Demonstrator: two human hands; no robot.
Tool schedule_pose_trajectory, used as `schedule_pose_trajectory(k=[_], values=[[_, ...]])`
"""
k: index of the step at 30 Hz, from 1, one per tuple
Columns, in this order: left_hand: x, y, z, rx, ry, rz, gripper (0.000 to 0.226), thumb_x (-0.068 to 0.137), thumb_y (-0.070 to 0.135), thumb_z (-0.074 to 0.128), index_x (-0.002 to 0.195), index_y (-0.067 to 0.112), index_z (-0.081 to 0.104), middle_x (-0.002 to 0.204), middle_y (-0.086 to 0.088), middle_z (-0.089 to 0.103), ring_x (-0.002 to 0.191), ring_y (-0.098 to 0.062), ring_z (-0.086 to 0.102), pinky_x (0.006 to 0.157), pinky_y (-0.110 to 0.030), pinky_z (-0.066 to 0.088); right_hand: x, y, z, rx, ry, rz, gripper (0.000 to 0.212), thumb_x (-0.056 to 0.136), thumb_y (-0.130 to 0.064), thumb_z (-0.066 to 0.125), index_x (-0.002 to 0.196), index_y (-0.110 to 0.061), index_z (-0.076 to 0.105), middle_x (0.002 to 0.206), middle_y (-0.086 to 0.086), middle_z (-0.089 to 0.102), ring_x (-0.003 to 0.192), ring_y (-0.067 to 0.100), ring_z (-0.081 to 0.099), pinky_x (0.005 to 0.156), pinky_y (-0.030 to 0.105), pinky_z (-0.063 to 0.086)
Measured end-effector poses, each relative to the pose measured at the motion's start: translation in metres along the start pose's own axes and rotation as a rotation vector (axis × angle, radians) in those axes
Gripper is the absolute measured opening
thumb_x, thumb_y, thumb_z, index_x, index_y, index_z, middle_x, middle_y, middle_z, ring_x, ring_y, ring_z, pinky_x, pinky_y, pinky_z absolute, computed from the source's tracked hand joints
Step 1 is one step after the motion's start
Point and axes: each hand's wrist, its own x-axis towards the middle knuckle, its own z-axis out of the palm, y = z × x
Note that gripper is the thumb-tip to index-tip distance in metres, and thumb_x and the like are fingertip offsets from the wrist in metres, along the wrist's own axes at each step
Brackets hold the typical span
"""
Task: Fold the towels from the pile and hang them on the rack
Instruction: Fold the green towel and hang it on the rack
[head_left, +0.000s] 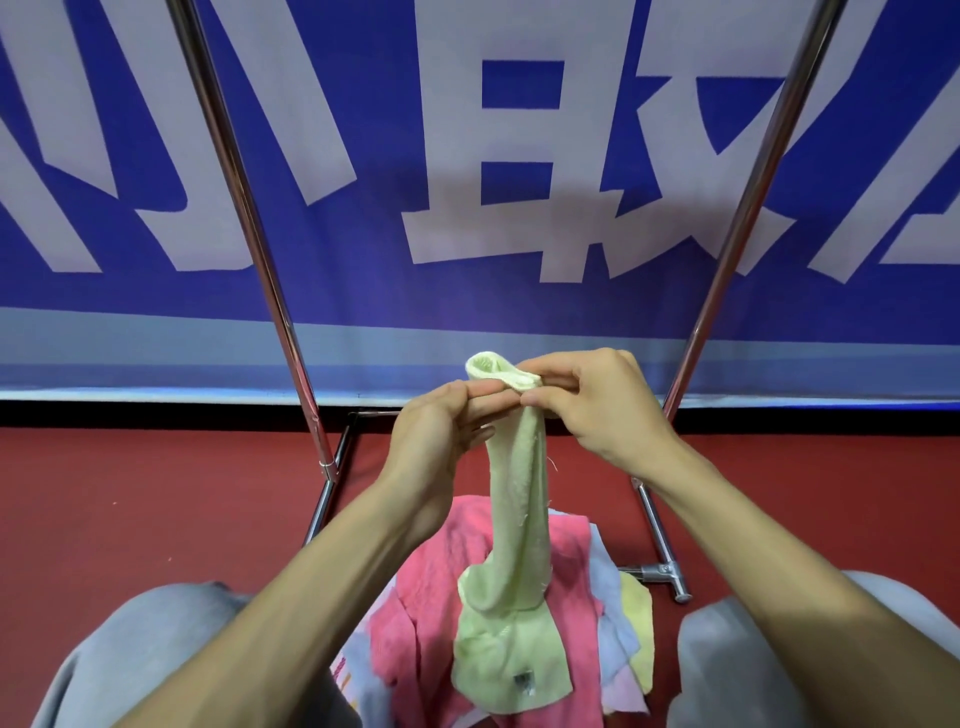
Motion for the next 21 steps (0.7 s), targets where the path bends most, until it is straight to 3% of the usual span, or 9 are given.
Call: schedule_pose_trajectory(k=[4,7,9,12,15,17,19,21], values=[[0.003,0.007,-0.002,0.104,0.053,0.028,0.026,0.094,0.007,0.037,0.098,0.002,0.062,0.090,-0.017,0.075,0.091,-0.025,0.070,0.099,-0.040,0.046,0.002,0.004,-0.004,-0.041,0.021,-0.007,0.016,0.083,-0.008,0.066,0.093,-0.015,0.076,0.085,-0.002,0.076,0.084,0.013,0.070,0.085,0.038,0.055],[0.003,0.013,-0.005,0.135,0.049,0.036,0.021,0.093,0.004,0.041,0.098,0.002,0.061,0.089,-0.018,0.074,0.087,-0.027,0.069,0.092,-0.040,0.049,0.001,0.004,-0.004,-0.025,0.023,0.009,0.016,0.083,-0.004,0.065,0.092,-0.013,0.076,0.084,-0.005,0.075,0.078,-0.003,0.067,0.082,0.021,0.054],[0.002,0.016,-0.007,0.199,0.056,0.061,0.014,0.088,0.002,0.054,0.100,0.006,0.061,0.089,-0.015,0.074,0.084,-0.023,0.068,0.083,-0.037,0.047,0.002,0.004,-0.006,0.002,0.037,0.032,0.016,0.085,-0.004,0.065,0.092,-0.013,0.075,0.084,-0.005,0.074,0.077,-0.005,0.065,0.079,0.014,0.051],[0.008,0.017,-0.020,0.496,0.061,0.201,0.046,0.079,0.007,0.073,0.120,0.020,0.055,0.106,-0.001,0.064,0.092,-0.012,0.061,0.080,-0.026,0.047,0.004,0.004,-0.011,0.148,0.019,0.056,0.019,0.088,-0.002,0.061,0.089,-0.017,0.071,0.084,-0.004,0.071,0.079,0.005,0.066,0.081,0.025,0.053],[0.011,0.020,-0.030,0.691,-0.084,0.269,0.074,0.070,0.031,0.082,0.133,0.039,0.045,0.126,0.011,0.052,0.114,-0.006,0.054,0.094,-0.026,0.045,0.001,-0.002,-0.016,0.356,-0.104,0.003,0.022,0.091,0.005,0.053,0.091,-0.013,0.066,0.082,-0.003,0.067,0.073,0.001,0.062,0.072,0.017,0.050],[0.010,0.023,-0.031,0.642,-0.186,0.284,0.051,0.075,0.027,0.079,0.122,0.029,0.060,0.119,0.011,0.065,0.110,-0.006,0.060,0.097,-0.032,0.047,0.000,-0.003,-0.019,0.452,-0.142,-0.017,0.023,0.093,0.005,0.050,0.092,-0.013,0.065,0.084,0.001,0.065,0.076,0.006,0.061,0.072,0.019,0.050],[0.005,0.026,-0.025,0.527,-0.177,0.352,0.019,0.079,0.015,0.074,0.097,0.010,0.070,0.096,0.003,0.073,0.090,-0.009,0.066,0.088,-0.034,0.050,0.001,0.000,-0.022,0.530,-0.146,0.019,0.022,0.095,0.001,0.050,0.095,-0.014,0.065,0.088,0.005,0.066,0.081,0.014,0.061,0.076,0.026,0.049],[0.001,0.025,-0.020,0.444,-0.114,0.414,0.020,0.079,0.015,0.072,0.087,-0.003,0.066,0.084,-0.007,0.070,0.080,-0.014,0.062,0.077,-0.037,0.048,0.003,0.003,-0.022,0.593,-0.153,0.081,0.016,0.094,-0.007,0.052,0.099,-0.014,0.066,0.091,0.009,0.067,0.084,0.018,0.061,0.081,0.033,0.048]])
